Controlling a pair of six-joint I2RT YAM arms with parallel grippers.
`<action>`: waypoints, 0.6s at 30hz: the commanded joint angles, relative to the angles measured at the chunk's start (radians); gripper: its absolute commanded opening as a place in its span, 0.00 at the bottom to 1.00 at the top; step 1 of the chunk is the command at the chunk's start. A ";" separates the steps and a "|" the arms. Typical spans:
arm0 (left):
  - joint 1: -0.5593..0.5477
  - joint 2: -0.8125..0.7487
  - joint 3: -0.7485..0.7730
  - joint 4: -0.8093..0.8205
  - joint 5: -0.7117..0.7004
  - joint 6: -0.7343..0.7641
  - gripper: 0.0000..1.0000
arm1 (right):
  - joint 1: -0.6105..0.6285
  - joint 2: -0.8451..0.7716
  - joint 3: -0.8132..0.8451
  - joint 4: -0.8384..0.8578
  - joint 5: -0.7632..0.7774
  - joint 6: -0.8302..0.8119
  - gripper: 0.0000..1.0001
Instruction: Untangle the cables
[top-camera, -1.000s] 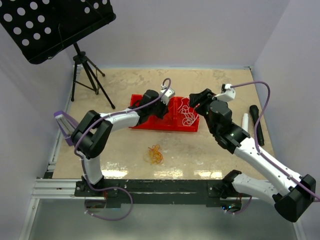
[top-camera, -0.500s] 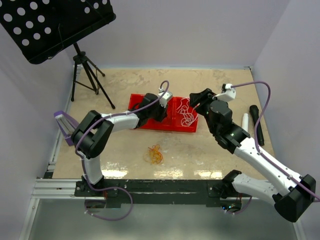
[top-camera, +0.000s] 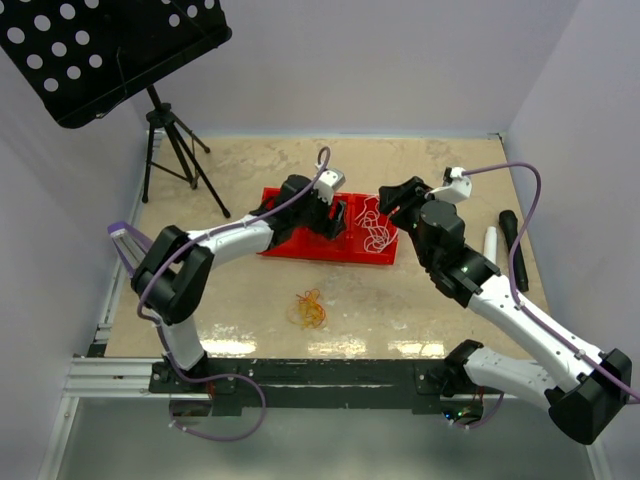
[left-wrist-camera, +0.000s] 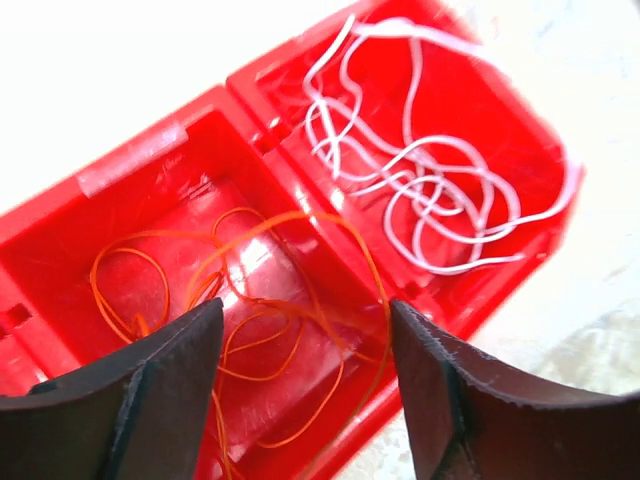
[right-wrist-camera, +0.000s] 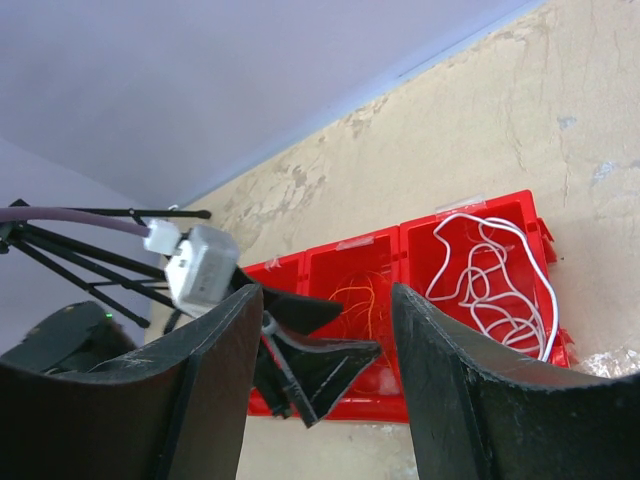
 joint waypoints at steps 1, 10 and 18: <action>-0.001 -0.120 0.009 -0.029 0.022 -0.044 0.75 | -0.003 -0.020 0.021 0.020 0.008 0.000 0.58; 0.002 -0.195 0.081 -0.129 -0.004 0.039 0.82 | -0.003 -0.017 0.007 0.020 -0.018 0.017 0.58; 0.022 -0.316 -0.017 -0.133 0.071 0.219 0.84 | -0.004 0.060 -0.002 0.022 -0.111 -0.055 0.56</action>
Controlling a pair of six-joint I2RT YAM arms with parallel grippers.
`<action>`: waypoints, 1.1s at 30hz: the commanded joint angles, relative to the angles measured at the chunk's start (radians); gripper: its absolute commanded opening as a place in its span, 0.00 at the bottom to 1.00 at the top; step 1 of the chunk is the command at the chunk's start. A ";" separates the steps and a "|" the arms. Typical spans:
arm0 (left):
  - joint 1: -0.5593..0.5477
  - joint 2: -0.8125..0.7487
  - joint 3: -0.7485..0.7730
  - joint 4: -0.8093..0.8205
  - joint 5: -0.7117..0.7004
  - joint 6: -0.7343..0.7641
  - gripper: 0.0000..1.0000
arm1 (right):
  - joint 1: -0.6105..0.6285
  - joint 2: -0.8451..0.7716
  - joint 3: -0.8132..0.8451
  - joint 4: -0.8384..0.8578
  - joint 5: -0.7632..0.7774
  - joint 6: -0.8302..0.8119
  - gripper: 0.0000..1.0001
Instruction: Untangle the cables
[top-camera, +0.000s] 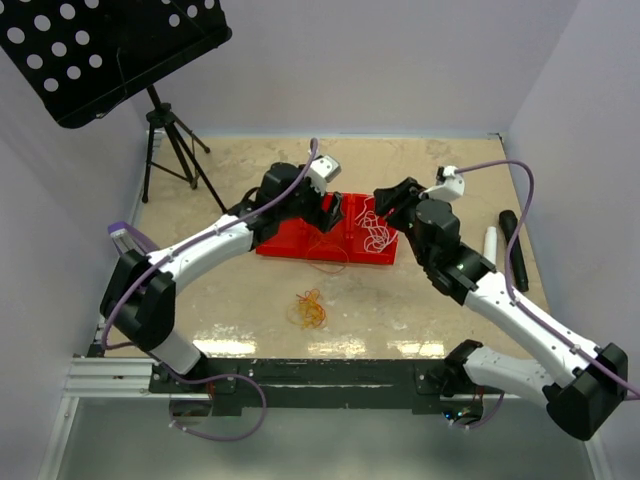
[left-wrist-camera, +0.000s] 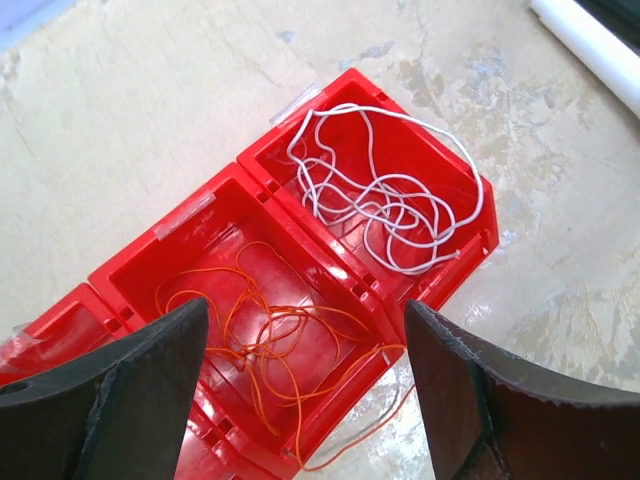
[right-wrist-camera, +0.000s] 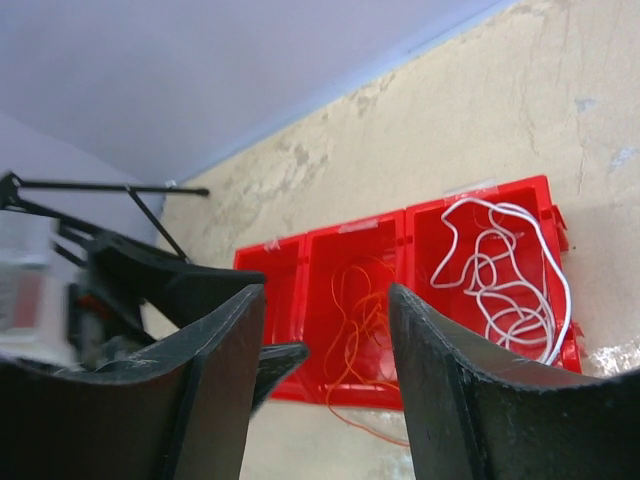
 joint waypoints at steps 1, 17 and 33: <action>0.035 -0.121 -0.062 0.002 0.094 0.128 0.84 | -0.003 0.056 -0.013 0.036 -0.126 -0.086 0.56; 0.202 -0.362 -0.323 -0.136 0.370 0.576 0.82 | 0.100 0.249 -0.256 0.102 -0.320 0.017 0.63; 0.205 -0.305 -0.251 -0.115 0.215 0.411 0.82 | 0.132 0.471 -0.254 0.343 -0.233 0.099 0.38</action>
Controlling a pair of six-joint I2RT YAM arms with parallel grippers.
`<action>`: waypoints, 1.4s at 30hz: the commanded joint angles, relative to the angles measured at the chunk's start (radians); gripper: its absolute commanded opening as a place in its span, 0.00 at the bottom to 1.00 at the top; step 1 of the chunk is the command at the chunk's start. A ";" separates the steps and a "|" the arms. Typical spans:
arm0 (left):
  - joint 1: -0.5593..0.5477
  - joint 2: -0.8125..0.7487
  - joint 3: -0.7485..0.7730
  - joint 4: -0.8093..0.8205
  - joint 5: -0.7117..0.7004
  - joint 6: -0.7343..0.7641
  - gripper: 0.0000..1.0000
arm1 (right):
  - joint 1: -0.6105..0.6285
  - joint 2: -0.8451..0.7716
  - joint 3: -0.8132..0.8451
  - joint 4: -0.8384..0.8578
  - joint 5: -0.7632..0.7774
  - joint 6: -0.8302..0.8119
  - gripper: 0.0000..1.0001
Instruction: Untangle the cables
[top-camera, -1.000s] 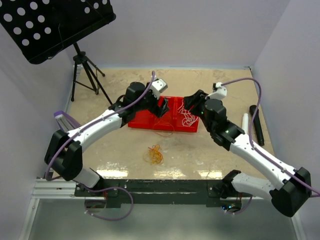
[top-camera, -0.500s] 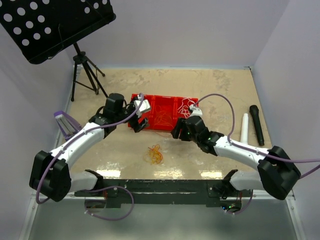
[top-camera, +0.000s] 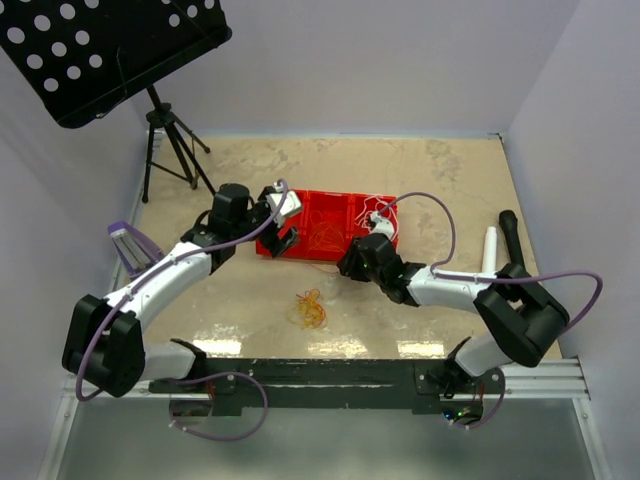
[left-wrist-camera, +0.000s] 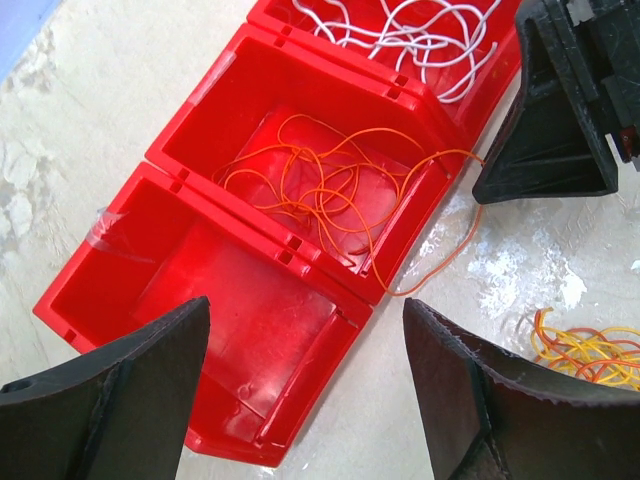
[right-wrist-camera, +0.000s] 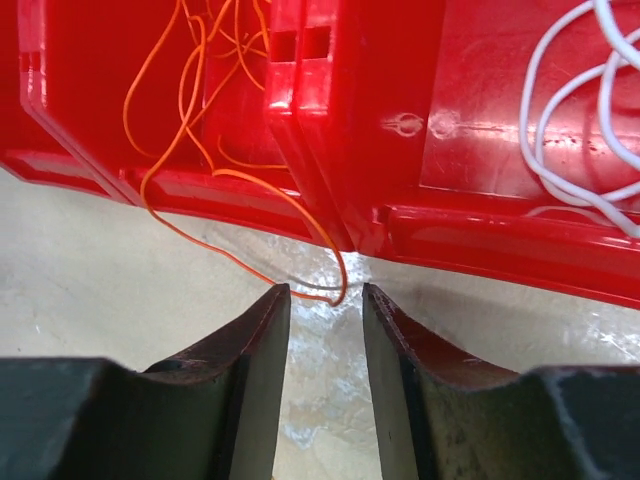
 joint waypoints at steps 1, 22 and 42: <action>0.004 0.008 0.088 -0.072 -0.047 -0.028 0.82 | 0.033 0.001 -0.006 0.109 0.071 0.044 0.38; 0.013 -0.061 0.197 -0.243 -0.070 -0.064 0.82 | 0.067 -0.109 0.147 -0.046 0.242 0.015 0.00; 0.018 -0.165 0.149 -0.201 -0.053 -0.128 0.78 | -0.003 0.379 0.764 -0.402 0.404 -0.216 0.00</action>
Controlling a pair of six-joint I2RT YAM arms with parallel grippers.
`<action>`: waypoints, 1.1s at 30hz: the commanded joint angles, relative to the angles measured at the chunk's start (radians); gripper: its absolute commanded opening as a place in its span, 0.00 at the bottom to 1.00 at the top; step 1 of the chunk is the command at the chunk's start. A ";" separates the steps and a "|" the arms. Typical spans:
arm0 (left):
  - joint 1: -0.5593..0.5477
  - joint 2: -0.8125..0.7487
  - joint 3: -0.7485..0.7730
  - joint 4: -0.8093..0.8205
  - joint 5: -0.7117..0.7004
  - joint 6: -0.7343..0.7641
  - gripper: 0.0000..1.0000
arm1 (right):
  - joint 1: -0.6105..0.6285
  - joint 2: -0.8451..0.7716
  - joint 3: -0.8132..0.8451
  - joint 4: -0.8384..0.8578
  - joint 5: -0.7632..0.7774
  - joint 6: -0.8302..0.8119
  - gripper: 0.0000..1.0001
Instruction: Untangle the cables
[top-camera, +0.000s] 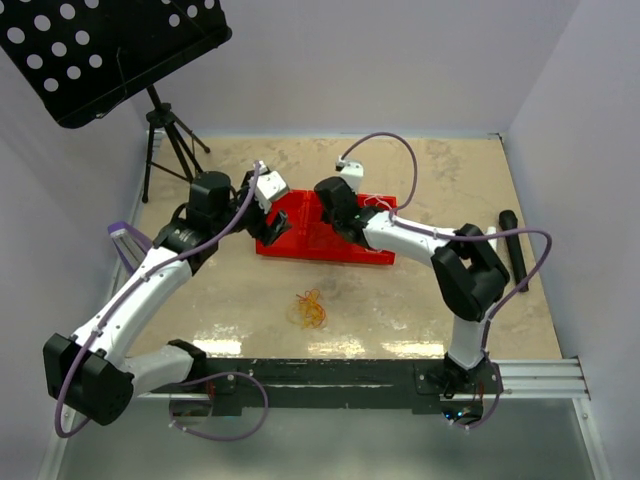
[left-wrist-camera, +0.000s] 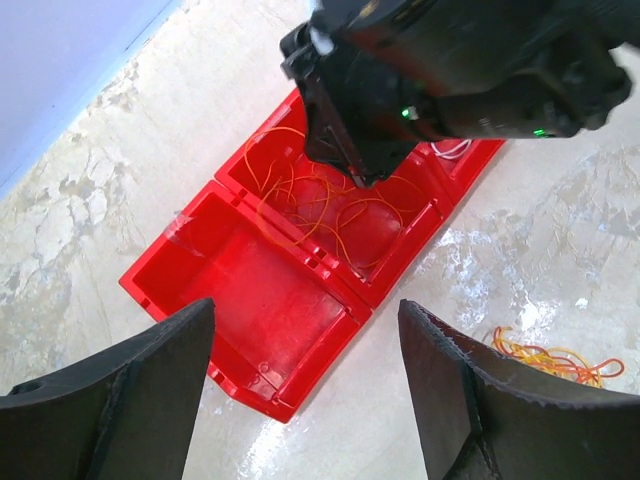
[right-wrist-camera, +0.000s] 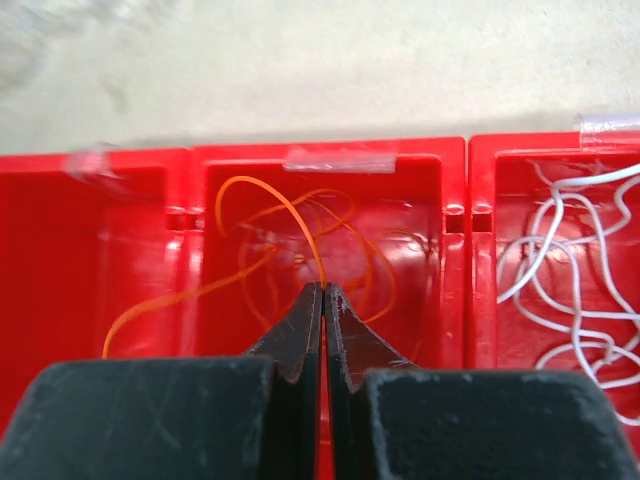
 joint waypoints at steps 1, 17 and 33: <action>0.008 -0.030 -0.031 0.049 0.012 -0.023 0.78 | 0.002 0.040 0.116 -0.138 0.070 -0.048 0.00; 0.008 -0.057 -0.048 0.065 0.007 -0.035 0.78 | 0.019 0.228 0.248 -0.248 0.000 0.004 0.00; 0.008 -0.053 -0.086 0.065 0.023 -0.037 0.80 | 0.018 -0.064 0.187 -0.269 -0.089 0.041 0.45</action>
